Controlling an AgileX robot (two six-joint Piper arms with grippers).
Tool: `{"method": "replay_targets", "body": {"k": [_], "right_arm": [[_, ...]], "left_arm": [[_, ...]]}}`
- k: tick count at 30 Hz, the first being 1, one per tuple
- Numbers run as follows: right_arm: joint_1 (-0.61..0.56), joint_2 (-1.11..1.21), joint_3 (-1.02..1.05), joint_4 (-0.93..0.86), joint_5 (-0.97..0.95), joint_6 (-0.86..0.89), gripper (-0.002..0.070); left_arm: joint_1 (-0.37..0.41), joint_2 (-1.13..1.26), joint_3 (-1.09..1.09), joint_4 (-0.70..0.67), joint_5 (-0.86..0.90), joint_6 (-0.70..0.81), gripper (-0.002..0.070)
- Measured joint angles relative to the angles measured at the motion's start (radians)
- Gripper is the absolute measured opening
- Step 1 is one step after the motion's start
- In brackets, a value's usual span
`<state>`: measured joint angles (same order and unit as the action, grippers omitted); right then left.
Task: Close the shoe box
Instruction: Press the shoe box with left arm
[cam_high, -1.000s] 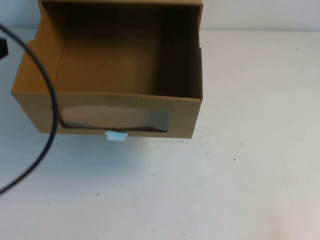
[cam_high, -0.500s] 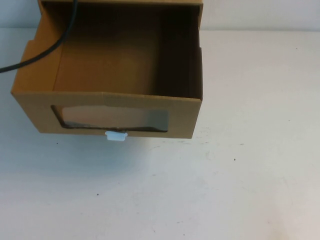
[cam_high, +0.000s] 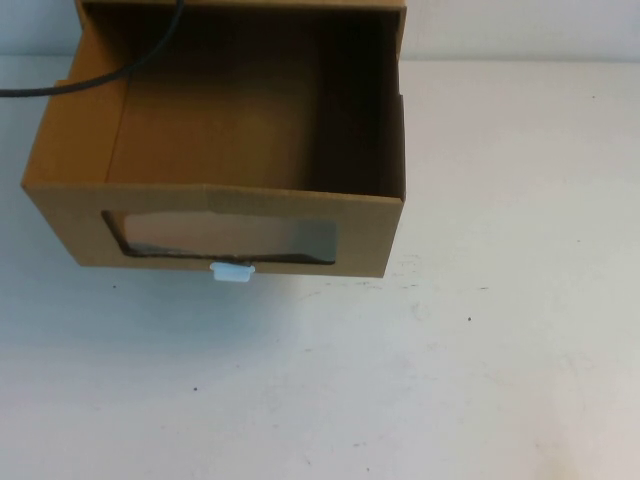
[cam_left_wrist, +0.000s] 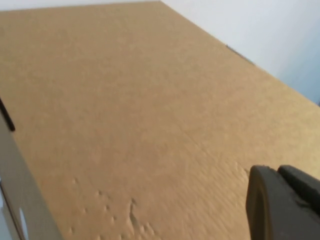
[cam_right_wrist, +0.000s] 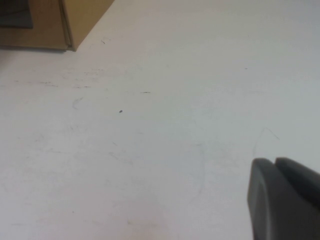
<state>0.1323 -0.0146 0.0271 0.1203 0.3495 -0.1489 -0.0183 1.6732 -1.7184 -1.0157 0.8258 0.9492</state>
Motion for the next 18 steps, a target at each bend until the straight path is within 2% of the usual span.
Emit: {"method": "replay_targets", "body": {"k": [7,14,18], "right_arm": [[0.000,0.000,0.000,0.000,0.000,0.000,-0.0013],[0.000,0.000,0.000,0.000,0.000,0.000,-0.0013],[0.000,0.000,0.000,0.000,0.000,0.000,-0.0013]], "left_arm": [[-0.004,0.085,-0.097,-0.036,0.012,0.016,-0.0005],[-0.074,0.190,-0.215,-0.028,0.022,0.015,-0.0005],[-0.089,0.242,-0.265,-0.008,0.053,-0.035,-0.0005]]}}
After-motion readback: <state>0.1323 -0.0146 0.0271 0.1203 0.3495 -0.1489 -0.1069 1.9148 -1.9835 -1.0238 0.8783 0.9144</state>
